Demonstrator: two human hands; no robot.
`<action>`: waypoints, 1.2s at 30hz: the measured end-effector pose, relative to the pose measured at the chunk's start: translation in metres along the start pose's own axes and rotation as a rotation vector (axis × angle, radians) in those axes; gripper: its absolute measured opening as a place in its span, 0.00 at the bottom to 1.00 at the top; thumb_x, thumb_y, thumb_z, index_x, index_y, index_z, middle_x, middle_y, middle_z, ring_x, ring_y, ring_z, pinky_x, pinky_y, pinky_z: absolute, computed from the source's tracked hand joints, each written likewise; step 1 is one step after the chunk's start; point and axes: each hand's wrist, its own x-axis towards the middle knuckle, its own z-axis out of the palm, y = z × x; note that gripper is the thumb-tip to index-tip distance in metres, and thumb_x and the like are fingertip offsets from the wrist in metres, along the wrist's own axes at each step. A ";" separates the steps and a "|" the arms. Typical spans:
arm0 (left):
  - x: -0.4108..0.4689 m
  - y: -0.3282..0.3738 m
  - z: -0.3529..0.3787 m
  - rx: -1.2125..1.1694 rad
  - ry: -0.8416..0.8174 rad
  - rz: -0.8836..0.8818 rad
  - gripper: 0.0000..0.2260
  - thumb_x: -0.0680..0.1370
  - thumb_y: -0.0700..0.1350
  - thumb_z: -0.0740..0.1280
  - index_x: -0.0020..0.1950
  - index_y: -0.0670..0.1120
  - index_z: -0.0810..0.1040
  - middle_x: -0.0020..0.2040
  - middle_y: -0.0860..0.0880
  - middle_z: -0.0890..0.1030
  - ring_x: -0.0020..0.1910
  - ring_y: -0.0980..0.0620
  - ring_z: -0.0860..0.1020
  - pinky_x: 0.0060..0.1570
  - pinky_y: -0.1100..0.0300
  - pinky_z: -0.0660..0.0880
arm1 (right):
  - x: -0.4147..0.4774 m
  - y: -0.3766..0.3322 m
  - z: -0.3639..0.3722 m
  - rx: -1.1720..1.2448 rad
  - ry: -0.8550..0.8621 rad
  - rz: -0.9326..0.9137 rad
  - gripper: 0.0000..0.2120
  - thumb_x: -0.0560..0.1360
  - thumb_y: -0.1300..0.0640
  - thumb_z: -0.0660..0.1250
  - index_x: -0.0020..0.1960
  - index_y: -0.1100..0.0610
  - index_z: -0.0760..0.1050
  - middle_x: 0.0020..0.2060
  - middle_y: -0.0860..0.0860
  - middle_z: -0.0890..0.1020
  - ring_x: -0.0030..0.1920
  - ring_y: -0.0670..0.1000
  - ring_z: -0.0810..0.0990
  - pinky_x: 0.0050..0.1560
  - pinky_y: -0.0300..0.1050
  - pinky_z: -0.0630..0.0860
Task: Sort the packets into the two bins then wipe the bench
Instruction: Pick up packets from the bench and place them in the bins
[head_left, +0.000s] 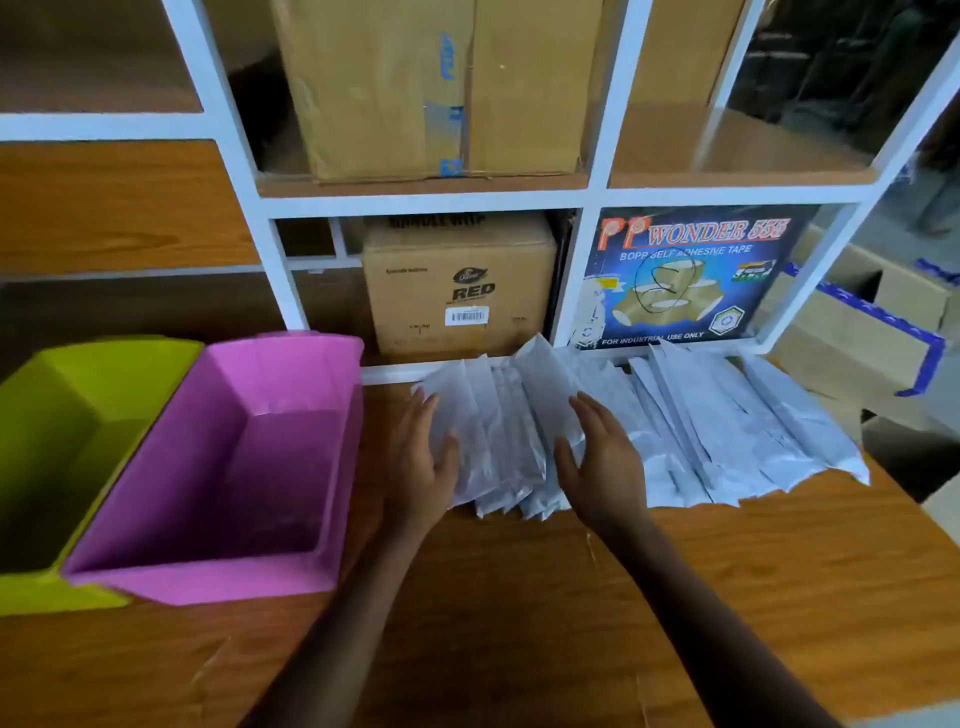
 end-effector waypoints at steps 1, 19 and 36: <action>0.006 -0.008 0.009 0.010 -0.008 -0.030 0.23 0.78 0.51 0.59 0.69 0.41 0.71 0.70 0.44 0.71 0.71 0.48 0.67 0.69 0.50 0.67 | 0.014 0.008 0.001 -0.047 -0.014 -0.020 0.24 0.77 0.54 0.65 0.71 0.58 0.69 0.71 0.54 0.70 0.70 0.55 0.70 0.66 0.51 0.72; 0.018 -0.086 0.100 0.377 -0.366 -0.331 0.31 0.77 0.59 0.42 0.76 0.45 0.62 0.76 0.41 0.59 0.76 0.38 0.53 0.75 0.46 0.51 | 0.117 0.091 0.083 -0.572 -0.551 -0.182 0.29 0.81 0.44 0.48 0.78 0.54 0.48 0.78 0.56 0.50 0.78 0.58 0.47 0.76 0.58 0.46; 0.040 -0.021 0.048 0.194 -0.043 -0.050 0.18 0.77 0.31 0.62 0.67 0.39 0.74 0.70 0.47 0.70 0.73 0.46 0.61 0.65 0.42 0.70 | 0.093 0.058 0.042 -0.238 -0.029 -0.019 0.20 0.77 0.64 0.56 0.68 0.62 0.71 0.72 0.60 0.68 0.75 0.61 0.60 0.74 0.59 0.59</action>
